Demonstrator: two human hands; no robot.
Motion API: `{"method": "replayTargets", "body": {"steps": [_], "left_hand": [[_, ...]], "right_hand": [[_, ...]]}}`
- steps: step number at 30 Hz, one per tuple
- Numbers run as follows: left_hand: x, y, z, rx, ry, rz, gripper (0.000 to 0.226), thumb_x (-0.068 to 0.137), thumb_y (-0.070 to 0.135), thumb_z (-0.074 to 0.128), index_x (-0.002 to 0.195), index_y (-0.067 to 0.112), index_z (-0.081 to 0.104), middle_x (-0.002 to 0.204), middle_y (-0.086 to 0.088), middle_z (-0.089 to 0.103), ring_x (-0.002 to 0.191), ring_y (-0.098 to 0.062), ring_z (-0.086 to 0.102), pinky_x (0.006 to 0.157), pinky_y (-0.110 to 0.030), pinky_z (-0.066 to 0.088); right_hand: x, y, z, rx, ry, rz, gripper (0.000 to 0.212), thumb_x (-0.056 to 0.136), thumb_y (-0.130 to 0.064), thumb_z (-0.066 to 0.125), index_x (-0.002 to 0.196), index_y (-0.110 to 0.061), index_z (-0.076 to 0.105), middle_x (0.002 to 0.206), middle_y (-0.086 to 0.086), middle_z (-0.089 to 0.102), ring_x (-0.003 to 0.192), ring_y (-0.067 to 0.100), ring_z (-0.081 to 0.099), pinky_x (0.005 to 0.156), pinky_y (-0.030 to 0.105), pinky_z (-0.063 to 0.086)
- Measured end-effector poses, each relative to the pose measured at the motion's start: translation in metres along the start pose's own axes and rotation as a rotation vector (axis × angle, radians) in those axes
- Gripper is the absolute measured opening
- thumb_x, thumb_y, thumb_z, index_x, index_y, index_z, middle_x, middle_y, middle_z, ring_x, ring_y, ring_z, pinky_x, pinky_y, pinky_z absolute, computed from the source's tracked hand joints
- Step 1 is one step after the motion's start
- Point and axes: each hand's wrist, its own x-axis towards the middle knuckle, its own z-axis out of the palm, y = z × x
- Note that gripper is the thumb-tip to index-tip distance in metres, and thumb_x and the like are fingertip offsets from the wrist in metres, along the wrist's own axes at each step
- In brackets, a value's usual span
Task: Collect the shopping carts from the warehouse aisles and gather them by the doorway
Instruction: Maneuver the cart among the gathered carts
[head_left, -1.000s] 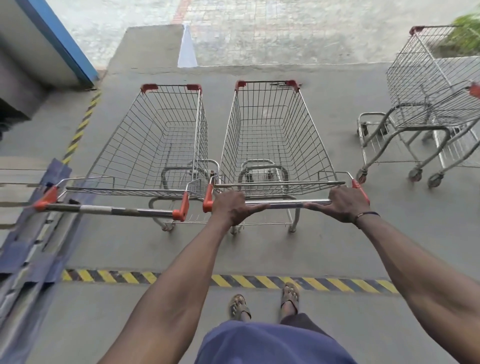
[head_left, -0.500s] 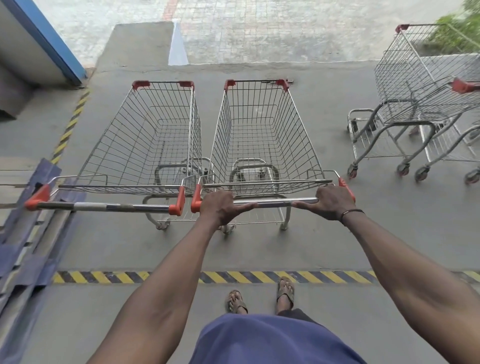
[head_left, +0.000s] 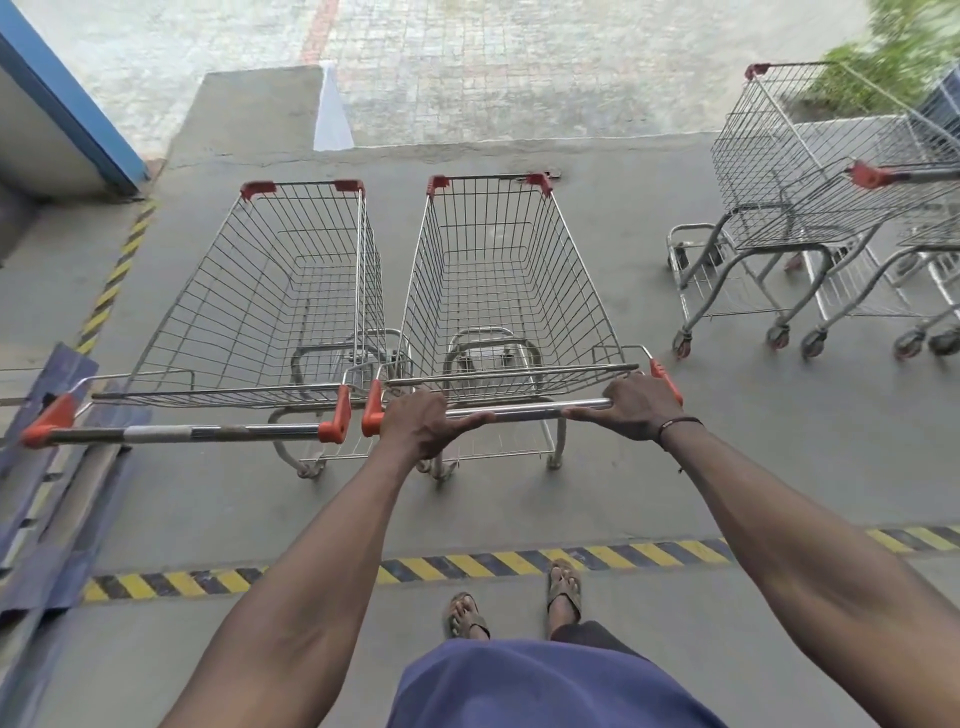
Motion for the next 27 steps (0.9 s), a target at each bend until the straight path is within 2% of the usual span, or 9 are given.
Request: {"method": "replayTargets", "body": {"steps": [2,3,5,7,11,15,17,23,27], "left_hand": [[0.001,-0.002,0.001,-0.018,-0.001,0.012,0.102,0.075,0.106,0.014,0.068,0.014,0.058,0.076,-0.007,0.060,0.072,-0.029,0.063,0.069,-0.040,0.052],[0.001,-0.002,0.002,-0.040,0.008,0.019,0.102,0.076,0.106,0.014,0.069,0.014,0.057,0.074,-0.006,0.059,0.071,-0.028,0.062,0.068,-0.040,0.052],[0.003,0.000,0.003,-0.091,0.053,0.032,0.097,0.077,0.105,0.015,0.072,0.016,0.054,0.072,-0.004,0.057,0.069,-0.028,0.060,0.068,-0.041,0.052],[0.007,0.012,-0.001,-0.130,0.132,0.071,0.088,0.081,0.103,0.021,0.077,0.019,0.050,0.074,-0.004,0.056,0.070,-0.028,0.058,0.069,-0.042,0.054],[0.026,0.065,-0.021,-0.185,0.238,0.198,0.075,0.092,0.092,0.024,0.089,0.022,0.049,0.085,0.000,0.054,0.076,-0.022,0.054,0.072,-0.041,0.052],[0.049,0.142,-0.045,-0.278,0.275,0.266,0.063,0.096,0.086,0.028,0.095,0.026,0.048,0.094,0.002,0.056,0.080,-0.020,0.054,0.070,-0.037,0.043],[0.062,0.182,-0.054,-0.325,0.292,0.295,0.057,0.099,0.079,0.038,0.097,0.024,0.051,0.095,0.002,0.057,0.081,-0.020,0.055,0.070,-0.036,0.039],[0.113,0.309,-0.072,-0.418,0.309,0.334,0.053,0.100,0.073,0.046,0.099,0.020,0.057,0.101,-0.001,0.061,0.084,-0.024,0.060,0.070,-0.036,0.042],[0.146,0.396,-0.084,-0.484,0.324,0.325,0.053,0.096,0.075,0.046,0.099,0.023,0.058,0.102,0.000,0.063,0.090,-0.028,0.064,0.077,-0.040,0.047]], "right_hand": [[0.000,0.005,0.000,0.088,0.002,-0.018,0.101,0.074,-0.110,0.018,0.064,-0.019,0.060,0.072,-0.007,0.065,0.078,0.017,0.064,0.124,0.059,0.023],[-0.002,0.007,-0.001,0.147,0.023,-0.030,0.097,0.076,-0.109,0.019,0.067,-0.020,0.058,0.077,-0.007,0.064,0.081,0.019,0.064,0.120,0.056,0.032],[-0.009,0.012,-0.008,0.242,0.090,-0.053,0.091,0.079,-0.105,0.024,0.076,-0.020,0.057,0.087,-0.005,0.061,0.087,0.021,0.058,0.095,0.045,0.047],[-0.018,0.021,-0.017,0.282,0.165,-0.069,0.082,0.085,-0.098,0.031,0.088,-0.020,0.059,0.097,-0.002,0.059,0.095,0.022,0.056,0.080,0.038,0.045],[-0.032,0.055,-0.035,0.276,0.232,-0.036,0.070,0.095,-0.085,0.040,0.103,-0.020,0.062,0.109,0.003,0.059,0.103,0.022,0.054,0.080,0.040,0.047],[-0.055,0.112,-0.045,0.304,0.235,0.047,0.072,0.093,-0.087,0.037,0.106,-0.020,0.061,0.113,0.004,0.059,0.106,0.024,0.056,0.086,0.043,0.050],[-0.065,0.147,-0.048,0.319,0.244,0.094,0.063,0.096,-0.082,0.044,0.104,-0.022,0.061,0.113,0.002,0.059,0.109,0.025,0.057,0.090,0.044,0.051],[-0.097,0.269,-0.065,0.325,0.291,0.180,0.046,0.101,-0.070,0.053,0.100,-0.025,0.058,0.111,-0.001,0.058,0.110,0.023,0.055,0.082,0.038,0.042],[-0.111,0.352,-0.079,0.328,0.317,0.227,0.052,0.098,-0.078,0.046,0.100,-0.027,0.056,0.111,-0.001,0.057,0.107,0.024,0.058,0.089,0.044,0.051]]}}
